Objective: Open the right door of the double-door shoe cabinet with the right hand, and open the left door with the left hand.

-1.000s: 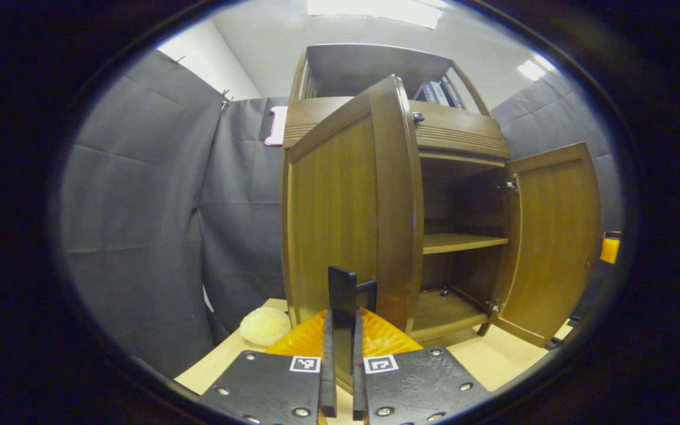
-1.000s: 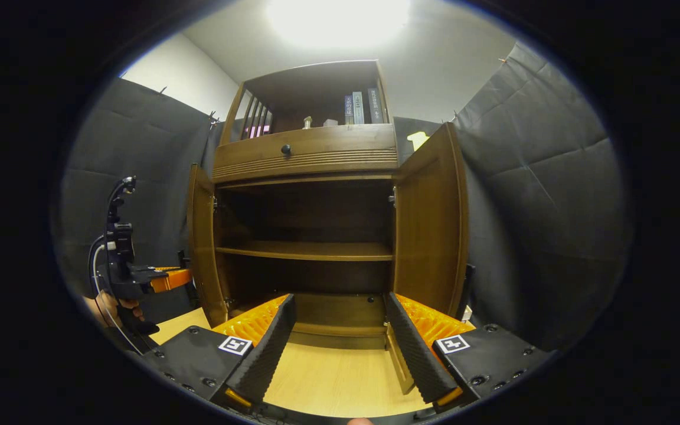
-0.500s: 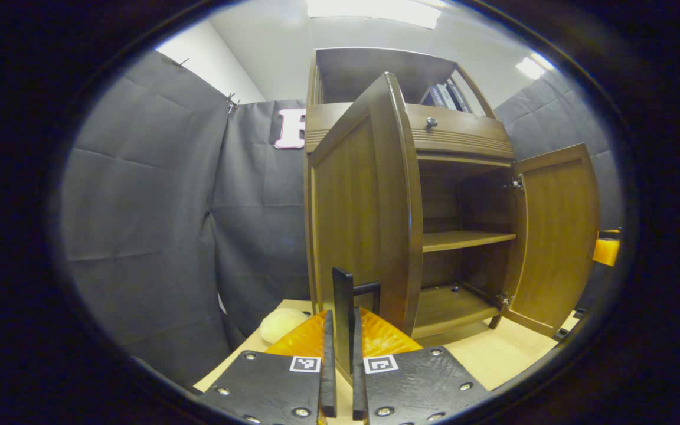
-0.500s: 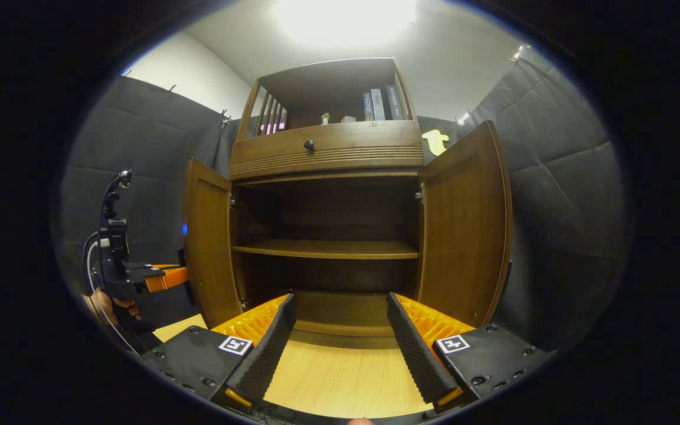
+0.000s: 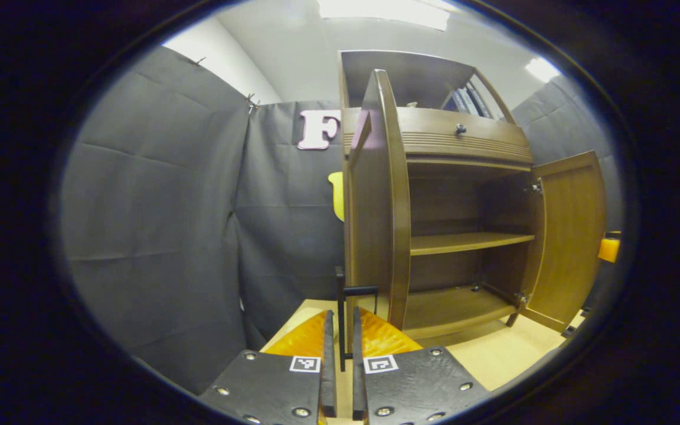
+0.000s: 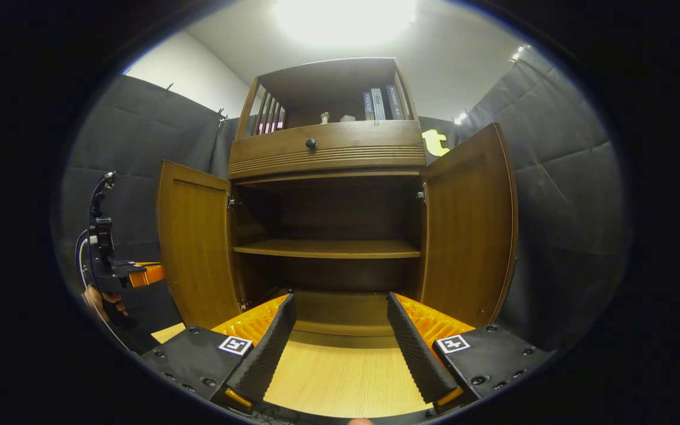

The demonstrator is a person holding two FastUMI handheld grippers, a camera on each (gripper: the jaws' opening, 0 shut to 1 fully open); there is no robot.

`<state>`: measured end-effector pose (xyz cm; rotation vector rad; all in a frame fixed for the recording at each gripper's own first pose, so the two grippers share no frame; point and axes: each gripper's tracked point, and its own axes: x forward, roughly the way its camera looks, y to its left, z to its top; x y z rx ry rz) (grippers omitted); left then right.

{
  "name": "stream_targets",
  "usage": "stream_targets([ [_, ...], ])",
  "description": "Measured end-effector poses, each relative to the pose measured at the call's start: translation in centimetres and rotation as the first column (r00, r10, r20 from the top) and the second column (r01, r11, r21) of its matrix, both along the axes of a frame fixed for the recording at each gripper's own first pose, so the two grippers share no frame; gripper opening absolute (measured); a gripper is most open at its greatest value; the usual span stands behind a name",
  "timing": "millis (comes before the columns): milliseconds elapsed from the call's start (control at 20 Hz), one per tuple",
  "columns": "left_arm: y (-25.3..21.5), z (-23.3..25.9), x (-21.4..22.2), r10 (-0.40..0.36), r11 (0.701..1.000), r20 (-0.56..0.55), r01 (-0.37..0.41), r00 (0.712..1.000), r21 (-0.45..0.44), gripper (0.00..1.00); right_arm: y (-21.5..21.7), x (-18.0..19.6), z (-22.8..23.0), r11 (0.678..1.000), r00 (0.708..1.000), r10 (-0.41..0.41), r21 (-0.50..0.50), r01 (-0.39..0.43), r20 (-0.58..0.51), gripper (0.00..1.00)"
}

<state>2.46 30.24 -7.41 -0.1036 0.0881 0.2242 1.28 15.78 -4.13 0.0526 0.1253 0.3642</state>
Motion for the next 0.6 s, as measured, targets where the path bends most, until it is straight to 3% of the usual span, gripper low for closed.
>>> stream_targets([
  [50, 0.5, -0.1, -0.4, 0.007, 1.0, 0.0, -0.007, 1.0, -0.002, 0.14, 0.1, 0.0, 0.1, 1.0, 1.0, -0.006, -0.001, 0.006, 0.002, 0.97],
  [400, 5.6, -0.1, -4.3, 0.071, 0.997, 0.009, -0.071, 0.997, -0.006, 0.14, -1.1, -0.5, 1.5, 0.998, 0.997, -0.059, -0.009, 0.06, 0.041, 0.97],
  [450, 5.6, 0.3, -4.9, 0.073, 0.997, 0.018, -0.072, 0.997, -0.022, 0.14, -1.3, -0.7, 1.7, 0.998, 0.997, -0.062, 0.0, 0.063, 0.04, 0.92],
  [500, 5.7, 0.7, -5.8, 0.076, 0.997, 0.025, -0.075, 0.997, -0.028, 0.12, -1.5, -1.0, 1.9, 0.998, 0.997, -0.066, 0.007, 0.066, 0.042, 0.97],
  [600, 5.7, 1.8, -7.1, 0.078, 0.997, 0.037, -0.077, 0.996, -0.016, 0.14, -2.2, -1.4, 2.5, 0.997, 0.996, -0.074, 0.011, 0.074, 0.052, 0.92],
])
